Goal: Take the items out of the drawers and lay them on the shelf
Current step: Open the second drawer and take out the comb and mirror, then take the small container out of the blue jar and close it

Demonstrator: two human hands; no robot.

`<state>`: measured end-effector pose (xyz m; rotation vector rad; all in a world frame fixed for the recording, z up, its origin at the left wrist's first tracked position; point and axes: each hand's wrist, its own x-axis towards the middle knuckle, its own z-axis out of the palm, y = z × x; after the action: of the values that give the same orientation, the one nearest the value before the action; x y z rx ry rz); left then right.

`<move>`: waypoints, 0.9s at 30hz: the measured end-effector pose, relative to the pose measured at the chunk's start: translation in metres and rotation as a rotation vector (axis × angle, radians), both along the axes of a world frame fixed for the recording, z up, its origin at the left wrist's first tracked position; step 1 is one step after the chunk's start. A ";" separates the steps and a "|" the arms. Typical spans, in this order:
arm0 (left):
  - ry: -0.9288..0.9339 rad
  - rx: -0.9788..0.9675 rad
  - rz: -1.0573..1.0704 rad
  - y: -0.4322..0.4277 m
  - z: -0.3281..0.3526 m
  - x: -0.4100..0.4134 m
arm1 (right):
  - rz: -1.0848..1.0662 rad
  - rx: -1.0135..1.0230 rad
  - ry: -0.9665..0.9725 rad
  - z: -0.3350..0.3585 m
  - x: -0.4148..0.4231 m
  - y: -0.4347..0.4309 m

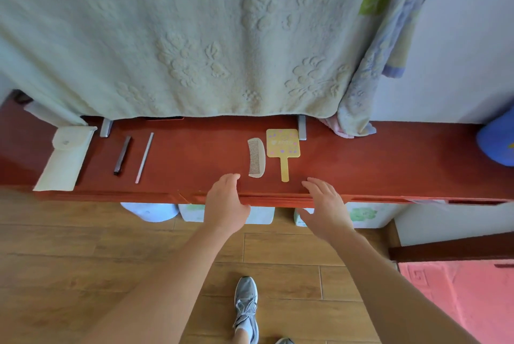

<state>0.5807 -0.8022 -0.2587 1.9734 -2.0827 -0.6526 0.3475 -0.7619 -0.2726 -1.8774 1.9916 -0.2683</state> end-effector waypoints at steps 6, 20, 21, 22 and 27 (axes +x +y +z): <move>0.134 -0.090 -0.083 0.035 0.086 -0.028 | -0.044 -0.004 -0.081 0.088 -0.020 0.030; -0.115 -0.267 -0.398 0.085 0.200 -0.103 | -0.193 -0.154 0.113 0.230 -0.082 0.125; -0.103 -0.241 -0.404 0.085 0.203 -0.109 | -0.207 -0.157 0.108 0.235 -0.087 0.129; -0.087 -0.229 -0.408 0.085 0.207 -0.116 | -0.220 -0.160 0.105 0.237 -0.091 0.132; -0.051 -0.303 -0.497 0.073 0.219 -0.151 | -0.300 -0.170 0.113 0.244 -0.114 0.139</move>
<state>0.4301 -0.7288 -0.0394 1.3331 -2.5477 -0.3316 0.2331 -0.6234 -0.0287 -1.7173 2.3969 -0.4344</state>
